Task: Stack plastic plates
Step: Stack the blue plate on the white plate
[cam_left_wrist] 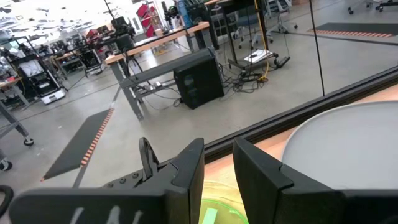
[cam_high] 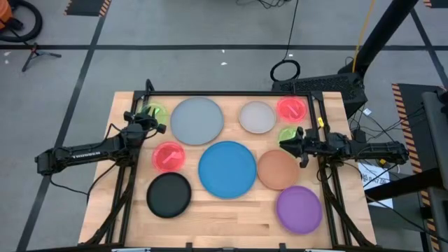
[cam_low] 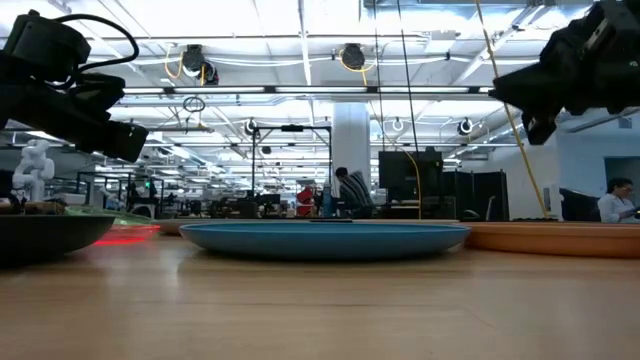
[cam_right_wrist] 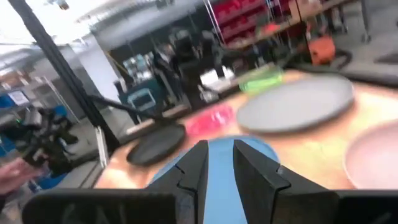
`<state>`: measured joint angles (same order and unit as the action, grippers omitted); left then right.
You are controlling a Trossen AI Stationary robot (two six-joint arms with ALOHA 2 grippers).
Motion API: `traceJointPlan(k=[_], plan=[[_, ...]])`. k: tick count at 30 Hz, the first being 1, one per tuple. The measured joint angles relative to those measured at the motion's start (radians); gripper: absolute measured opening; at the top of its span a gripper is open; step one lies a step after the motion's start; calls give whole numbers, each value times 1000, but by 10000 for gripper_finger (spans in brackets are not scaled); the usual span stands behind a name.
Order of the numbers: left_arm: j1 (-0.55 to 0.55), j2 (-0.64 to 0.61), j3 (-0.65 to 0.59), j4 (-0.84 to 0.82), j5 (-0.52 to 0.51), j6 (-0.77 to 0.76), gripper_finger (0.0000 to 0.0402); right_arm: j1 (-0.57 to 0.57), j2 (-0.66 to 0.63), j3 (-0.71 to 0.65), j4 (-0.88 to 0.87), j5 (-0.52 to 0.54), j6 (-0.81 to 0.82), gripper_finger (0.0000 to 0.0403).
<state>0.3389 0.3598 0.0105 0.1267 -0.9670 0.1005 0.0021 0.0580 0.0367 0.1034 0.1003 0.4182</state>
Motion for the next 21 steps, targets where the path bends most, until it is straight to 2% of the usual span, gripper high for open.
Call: traceJointPlan(k=[8, 15, 21], plan=[[0, 0, 0, 0, 0, 39, 92, 0, 0, 1, 184, 1, -152, 68], [0, 0, 0, 0, 0, 51, 92, -1, 32, 60, 219, 7, -255, 68], [0, 0, 0, 0, 0, 52, 92, -1, 112, 131, 219, 7, -314, 68]])
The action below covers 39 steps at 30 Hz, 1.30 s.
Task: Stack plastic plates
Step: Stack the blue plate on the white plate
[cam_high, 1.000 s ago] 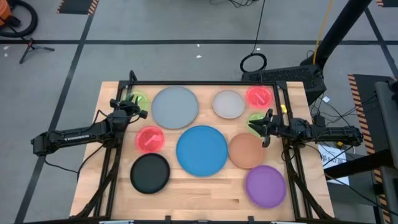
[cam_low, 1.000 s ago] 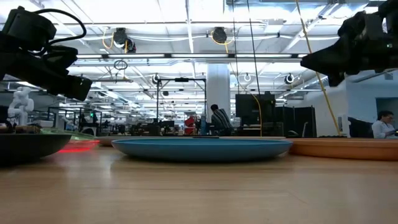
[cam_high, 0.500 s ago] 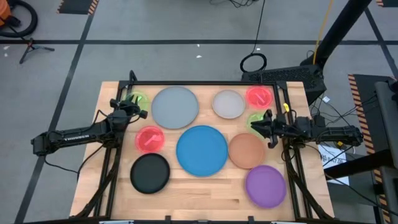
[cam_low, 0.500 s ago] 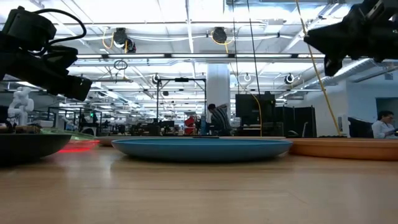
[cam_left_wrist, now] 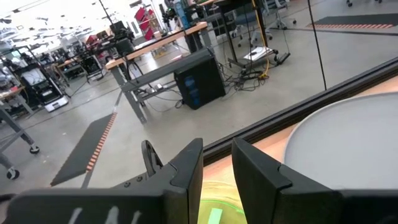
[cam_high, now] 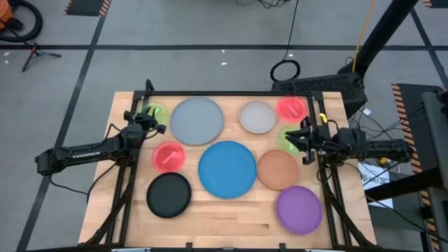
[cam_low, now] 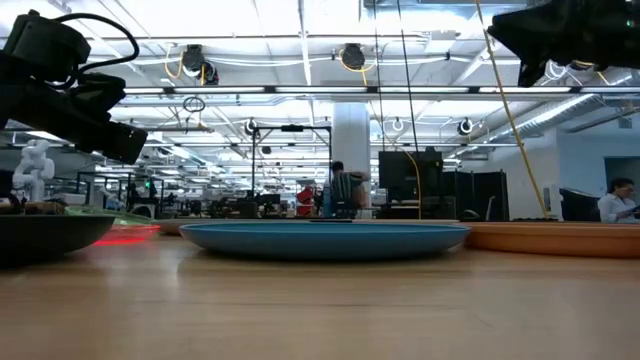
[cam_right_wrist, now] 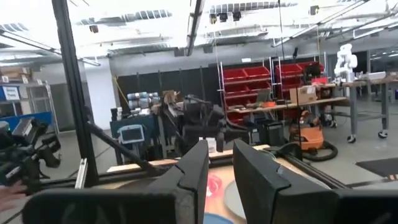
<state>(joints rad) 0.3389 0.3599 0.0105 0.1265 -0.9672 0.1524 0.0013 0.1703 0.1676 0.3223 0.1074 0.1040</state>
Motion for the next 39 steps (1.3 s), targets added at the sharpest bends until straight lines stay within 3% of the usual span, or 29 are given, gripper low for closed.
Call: traceJointPlan(k=[12, 22, 24, 28, 31, 35, 39], plan=[[0, 0, 0, 0, 0, 46, 92, 0, 258, 212, 1, -2, -115, 68], [0, 0, 0, 1, 0, 42, 92, 0, 360, 319, -15, 0, -134, 68], [-1, 0, 0, 3, 10, -46, 92, 0, 361, 326, -13, 1, -161, 68], [-13, 0, 0, 5, 146, -463, 92, 0, 359, 338, -21, 2, -170, 68], [-15, 0, 0, 5, 218, -671, 92, 0, 360, 356, -53, 3, -179, 68], [-15, 0, 0, 5, 240, -818, 92, 0, 363, 370, -80, 49, -179, 68], [-15, 0, 0, 0, 281, -851, 92, -1, 363, 370, -87, 126, -214, 68]])
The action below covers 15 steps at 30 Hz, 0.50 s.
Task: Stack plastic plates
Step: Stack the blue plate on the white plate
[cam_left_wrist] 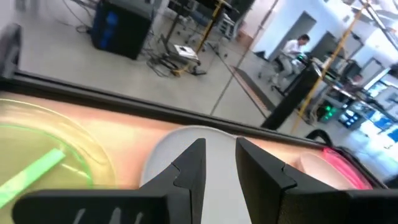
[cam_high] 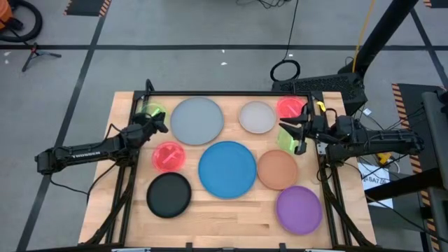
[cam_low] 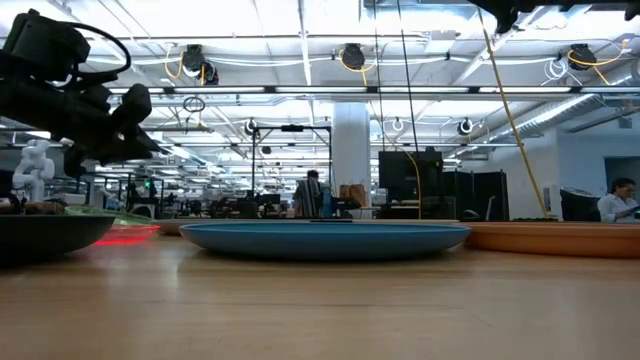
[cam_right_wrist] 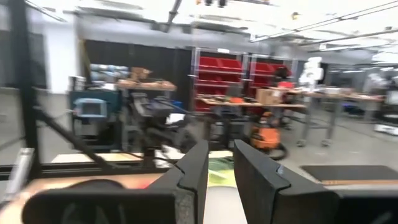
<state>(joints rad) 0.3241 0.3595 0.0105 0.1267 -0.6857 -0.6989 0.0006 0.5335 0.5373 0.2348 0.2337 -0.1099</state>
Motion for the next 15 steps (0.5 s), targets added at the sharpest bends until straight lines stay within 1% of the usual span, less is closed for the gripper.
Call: traceJointPlan(k=[4, 7, 15], plan=[[0, 2, 0, -58, 32, 50, 92, 0, 0, 0, 0, 76, -51, 68], [-2, 24, 0, -58, 52, 61, 92, 0, 0, 0, 0, 110, -68, 68], [-29, 97, 1, -60, 61, 46, 92, -1, 0, 0, 0, 110, -86, 68]])
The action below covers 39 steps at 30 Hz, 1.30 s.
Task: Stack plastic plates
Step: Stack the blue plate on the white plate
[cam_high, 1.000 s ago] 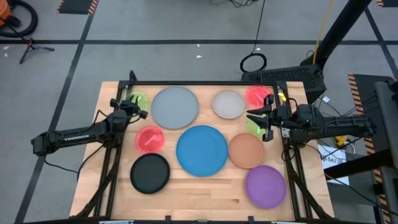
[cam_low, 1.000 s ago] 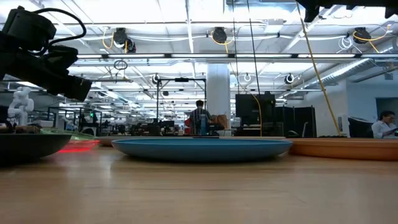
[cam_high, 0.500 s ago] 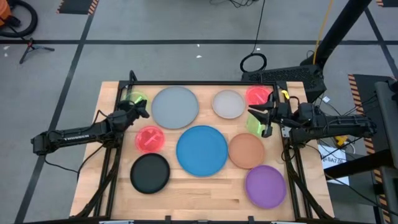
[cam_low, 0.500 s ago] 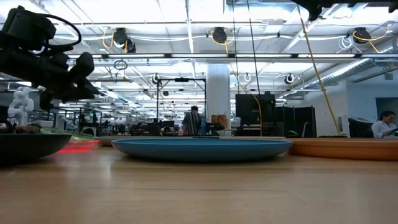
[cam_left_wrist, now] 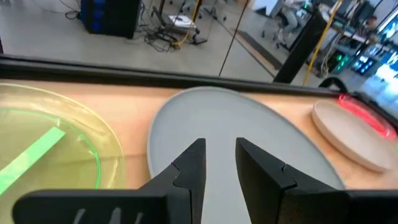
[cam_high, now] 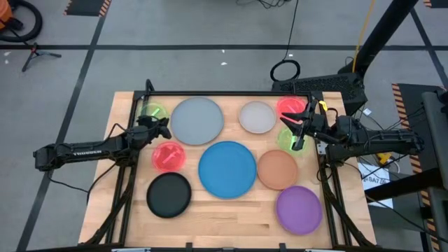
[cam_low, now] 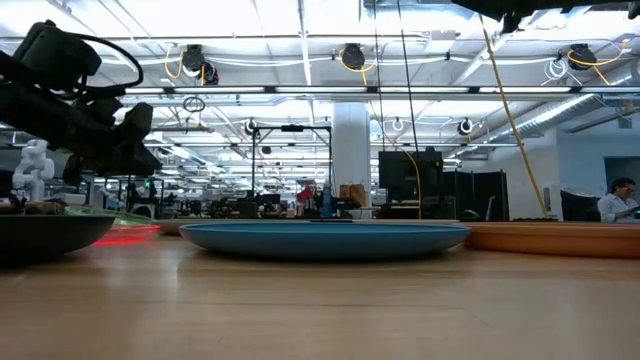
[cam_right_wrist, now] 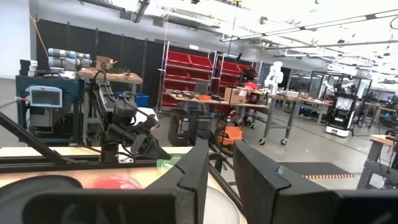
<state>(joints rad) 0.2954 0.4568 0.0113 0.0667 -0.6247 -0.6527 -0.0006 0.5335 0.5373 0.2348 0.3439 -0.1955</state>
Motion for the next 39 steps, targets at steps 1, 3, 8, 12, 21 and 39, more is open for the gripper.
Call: traceJointPlan(k=[1, 3, 8, 12, 21, 39], plan=[[-5, 8, 0, 0, 0, -11, 92, 0, 0, 0, 0, 0, 0, 68], [-16, 23, 0, -1, 0, -31, 92, 0, 0, 0, 0, 0, 0, 68], [-44, 50, 0, -2, 0, -63, 92, 0, 0, 0, 0, 0, 0, 68], [-67, 64, 0, -2, 0, -77, 92, 0, 0, 0, 0, 0, 0, 68], [-112, 68, 0, -2, 0, -90, 92, 0, 0, 0, 0, 0, -3, 68], [-116, 68, 0, -2, -4, -88, 92, 0, 0, 0, 0, 0, -11, 68]])
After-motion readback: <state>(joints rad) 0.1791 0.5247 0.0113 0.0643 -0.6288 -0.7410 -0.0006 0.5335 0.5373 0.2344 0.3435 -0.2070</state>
